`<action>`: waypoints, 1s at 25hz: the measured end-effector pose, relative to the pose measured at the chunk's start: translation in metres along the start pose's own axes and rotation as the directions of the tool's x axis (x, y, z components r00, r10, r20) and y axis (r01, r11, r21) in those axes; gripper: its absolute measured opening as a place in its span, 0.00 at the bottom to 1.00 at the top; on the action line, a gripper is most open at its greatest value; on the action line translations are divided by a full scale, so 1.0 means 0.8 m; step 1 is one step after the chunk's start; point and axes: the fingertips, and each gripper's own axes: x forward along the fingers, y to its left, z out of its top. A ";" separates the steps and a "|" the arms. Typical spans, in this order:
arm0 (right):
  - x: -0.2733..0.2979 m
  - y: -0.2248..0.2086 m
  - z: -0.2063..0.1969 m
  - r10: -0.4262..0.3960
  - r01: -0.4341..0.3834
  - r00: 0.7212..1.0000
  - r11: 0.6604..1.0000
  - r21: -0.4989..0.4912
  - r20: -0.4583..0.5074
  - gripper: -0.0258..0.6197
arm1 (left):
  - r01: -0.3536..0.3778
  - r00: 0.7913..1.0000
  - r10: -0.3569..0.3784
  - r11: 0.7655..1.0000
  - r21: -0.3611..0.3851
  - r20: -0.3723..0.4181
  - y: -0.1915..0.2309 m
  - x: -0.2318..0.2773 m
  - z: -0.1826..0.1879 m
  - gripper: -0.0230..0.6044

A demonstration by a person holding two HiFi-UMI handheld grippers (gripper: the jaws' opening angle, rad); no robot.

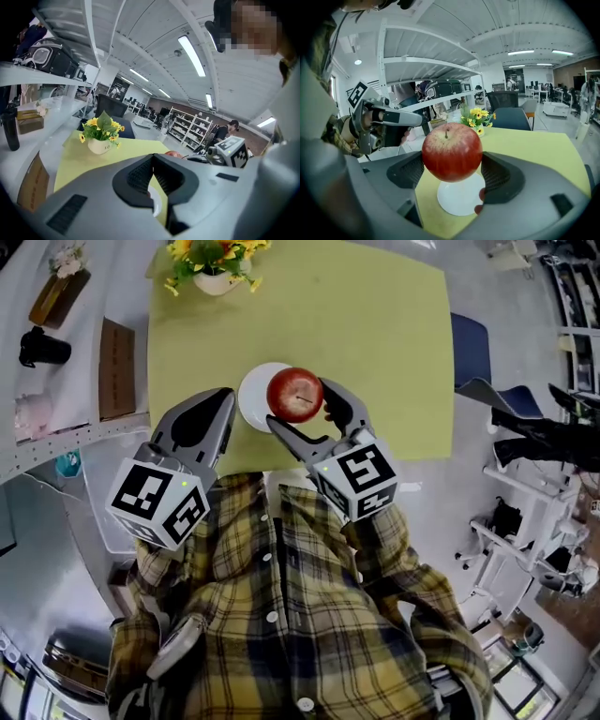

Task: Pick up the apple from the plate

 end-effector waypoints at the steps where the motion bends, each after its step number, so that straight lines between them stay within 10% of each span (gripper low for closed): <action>1: -0.004 0.001 0.007 -0.001 0.001 1.000 1.000 -0.010 0.008 0.62 | 0.003 1.000 -0.003 1.000 0.007 0.009 -0.001 -0.001 0.008 0.05; 25: -0.062 0.022 0.040 -0.018 0.020 0.997 0.999 -0.031 0.070 0.62 | 0.062 0.995 -0.071 0.992 0.107 0.077 -0.056 -0.009 0.055 0.05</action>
